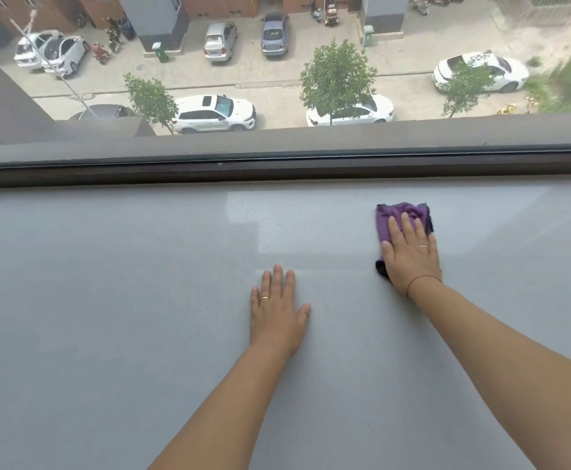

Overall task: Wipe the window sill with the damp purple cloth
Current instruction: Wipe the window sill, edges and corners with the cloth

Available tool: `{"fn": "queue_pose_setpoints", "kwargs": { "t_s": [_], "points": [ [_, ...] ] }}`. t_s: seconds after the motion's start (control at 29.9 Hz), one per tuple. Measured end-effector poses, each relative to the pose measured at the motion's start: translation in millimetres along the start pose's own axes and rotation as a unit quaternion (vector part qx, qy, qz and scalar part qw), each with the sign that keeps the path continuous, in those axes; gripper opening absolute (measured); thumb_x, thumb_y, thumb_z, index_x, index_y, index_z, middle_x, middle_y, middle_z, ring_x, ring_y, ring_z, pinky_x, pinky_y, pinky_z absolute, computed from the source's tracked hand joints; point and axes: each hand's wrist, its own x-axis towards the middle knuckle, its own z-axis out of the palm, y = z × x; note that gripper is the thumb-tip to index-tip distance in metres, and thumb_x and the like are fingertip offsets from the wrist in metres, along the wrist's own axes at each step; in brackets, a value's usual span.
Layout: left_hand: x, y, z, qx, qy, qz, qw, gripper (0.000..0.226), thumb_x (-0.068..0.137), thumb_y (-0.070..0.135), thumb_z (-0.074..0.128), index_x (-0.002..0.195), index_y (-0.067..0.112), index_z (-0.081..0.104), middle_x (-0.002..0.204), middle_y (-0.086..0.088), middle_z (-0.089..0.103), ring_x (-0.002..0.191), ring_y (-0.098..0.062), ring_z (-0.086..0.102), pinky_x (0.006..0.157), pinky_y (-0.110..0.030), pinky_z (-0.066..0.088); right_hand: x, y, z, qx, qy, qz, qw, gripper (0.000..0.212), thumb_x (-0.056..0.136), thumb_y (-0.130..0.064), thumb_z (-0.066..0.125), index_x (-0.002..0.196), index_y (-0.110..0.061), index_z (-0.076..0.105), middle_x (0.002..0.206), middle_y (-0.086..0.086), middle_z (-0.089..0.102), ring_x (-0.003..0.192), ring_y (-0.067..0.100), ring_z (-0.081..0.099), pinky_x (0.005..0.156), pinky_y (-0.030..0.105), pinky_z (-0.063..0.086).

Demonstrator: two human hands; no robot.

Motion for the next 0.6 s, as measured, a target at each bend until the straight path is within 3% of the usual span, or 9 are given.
{"fn": "queue_pose_setpoints", "kwargs": {
  "t_s": [0.1,0.17,0.27,0.33,0.4,0.5,0.57,0.6],
  "points": [
    [-10.7,1.8,4.9,0.002,0.016,-0.021,1.000,0.070,0.096,0.051,0.028,0.150,0.024,-0.008,0.158,-0.001,-0.021,0.145,-0.021,-0.018,0.117,-0.044,-0.009,-18.2,-34.0,7.0,0.033,0.010,0.078,0.996,0.058,0.100,-0.041,0.020,0.152,-0.027,-0.001,0.160,0.001,-0.012,0.147,0.023,-0.012,0.118,0.043,-0.009],
    [-22.0,5.2,11.8,-0.001,0.030,-0.038,0.999,0.072,0.095,0.055,0.028,0.150,0.026,-0.008,0.157,-0.001,-0.022,0.145,-0.021,-0.019,0.115,-0.048,-0.009,-40.0,-66.5,22.9,0.017,0.001,-0.023,1.000,0.058,0.100,-0.042,0.021,0.151,-0.030,-0.003,0.159,0.000,-0.015,0.146,0.023,-0.016,0.116,0.043,-0.013],
    [-41.6,6.2,23.9,0.003,0.032,-0.050,0.998,0.072,0.093,0.060,0.024,0.149,0.029,-0.011,0.157,-0.001,-0.023,0.145,-0.021,-0.019,0.114,-0.050,-0.010,-71.6,-86.0,39.8,-0.023,-0.044,-0.215,0.975,0.056,0.099,-0.044,0.018,0.150,-0.034,-0.004,0.158,-0.005,-0.017,0.145,0.018,-0.019,0.115,0.039,-0.016],
    [-50.6,2.6,29.0,0.009,0.030,-0.052,0.998,0.073,0.094,0.060,0.023,0.149,0.029,-0.013,0.157,-0.001,-0.023,0.145,-0.021,-0.019,0.115,-0.050,-0.010,-69.2,-69.4,38.3,-0.037,-0.046,-0.245,0.968,0.055,0.099,-0.044,0.017,0.149,-0.036,-0.005,0.158,-0.008,-0.017,0.145,0.014,-0.018,0.116,0.036,-0.015],
    [-57.9,-1.9,32.1,0.016,0.029,-0.051,0.998,0.073,0.094,0.059,0.023,0.149,0.028,-0.014,0.157,-0.001,-0.023,0.145,-0.022,-0.019,0.115,-0.049,-0.010,-60.1,-40.1,33.0,-0.042,-0.027,-0.204,0.978,0.056,0.099,-0.044,0.016,0.150,-0.034,-0.005,0.159,-0.008,-0.015,0.146,0.013,-0.016,0.117,0.036,-0.013],
    [-70.5,-4.6,37.5,0.009,0.019,-0.046,0.999,0.073,0.094,0.059,0.023,0.148,0.029,-0.015,0.157,-0.001,-0.024,0.144,-0.022,-0.021,0.115,-0.047,-0.011,-54.6,3.2,18.2,-0.022,-0.012,-0.064,0.998,0.057,0.099,-0.043,0.017,0.150,-0.030,-0.004,0.160,-0.004,-0.013,0.146,0.016,-0.013,0.119,0.040,-0.008],
    [-80.3,-7.4,40.4,0.007,0.020,-0.039,0.999,0.073,0.094,0.059,0.023,0.148,0.028,-0.014,0.157,-0.001,-0.023,0.144,-0.022,-0.021,0.116,-0.047,-0.010,-71.8,-9.3,21.1,-0.002,-0.007,-0.006,1.000,0.058,0.099,-0.042,0.019,0.151,-0.030,-0.003,0.159,-0.002,-0.014,0.146,0.019,-0.014,0.118,0.043,-0.009],
    [-85.9,-6.7,42.9,0.006,0.019,-0.034,0.999,0.074,0.093,0.060,0.024,0.149,0.028,-0.013,0.157,-0.002,-0.023,0.144,-0.022,-0.020,0.116,-0.047,-0.010,-87.3,-25.2,27.5,-0.001,-0.008,-0.018,1.000,0.059,0.099,-0.042,0.021,0.151,-0.030,-0.003,0.159,-0.002,-0.015,0.146,0.021,-0.015,0.117,0.044,-0.012]
  ]
}}
